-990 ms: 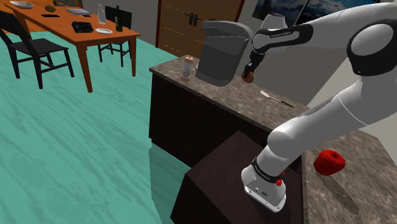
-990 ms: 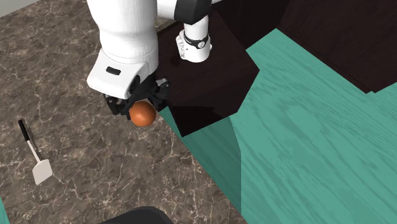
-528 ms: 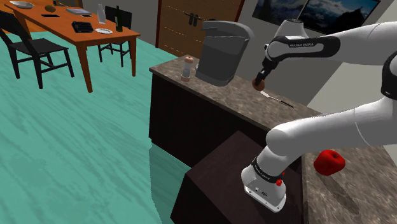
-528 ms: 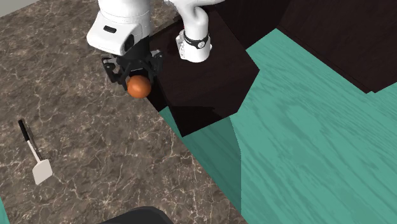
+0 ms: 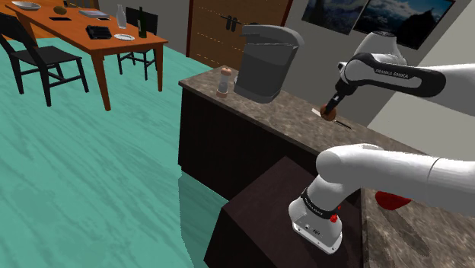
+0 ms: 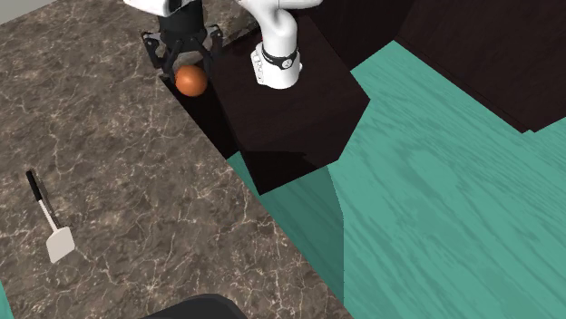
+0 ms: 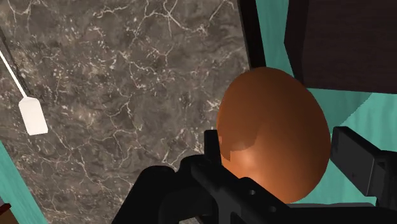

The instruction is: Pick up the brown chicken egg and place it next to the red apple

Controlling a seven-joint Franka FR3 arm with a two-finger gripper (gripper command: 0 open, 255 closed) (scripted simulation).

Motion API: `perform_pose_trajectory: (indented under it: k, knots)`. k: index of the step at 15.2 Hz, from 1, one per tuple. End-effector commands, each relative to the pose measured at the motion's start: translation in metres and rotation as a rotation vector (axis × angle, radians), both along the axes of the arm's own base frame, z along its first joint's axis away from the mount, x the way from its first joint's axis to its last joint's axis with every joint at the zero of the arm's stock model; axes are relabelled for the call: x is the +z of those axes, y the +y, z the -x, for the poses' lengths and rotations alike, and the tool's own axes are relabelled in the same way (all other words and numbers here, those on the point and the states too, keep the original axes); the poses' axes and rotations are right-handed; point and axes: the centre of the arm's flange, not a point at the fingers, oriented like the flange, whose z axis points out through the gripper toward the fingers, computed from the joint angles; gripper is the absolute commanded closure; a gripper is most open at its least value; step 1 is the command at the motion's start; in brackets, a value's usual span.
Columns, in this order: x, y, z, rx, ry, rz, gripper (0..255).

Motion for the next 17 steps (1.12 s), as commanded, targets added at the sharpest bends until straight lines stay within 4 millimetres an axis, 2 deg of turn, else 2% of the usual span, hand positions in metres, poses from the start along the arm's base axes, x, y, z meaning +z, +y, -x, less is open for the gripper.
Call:
perform_pose_trajectory:
  k: [1,17]
  knots:
    - [-0.001,0.007,0.023,0.002,0.001,0.001,255]
    - [-0.001,0.048,0.230,0.002,0.001,0.001,255]
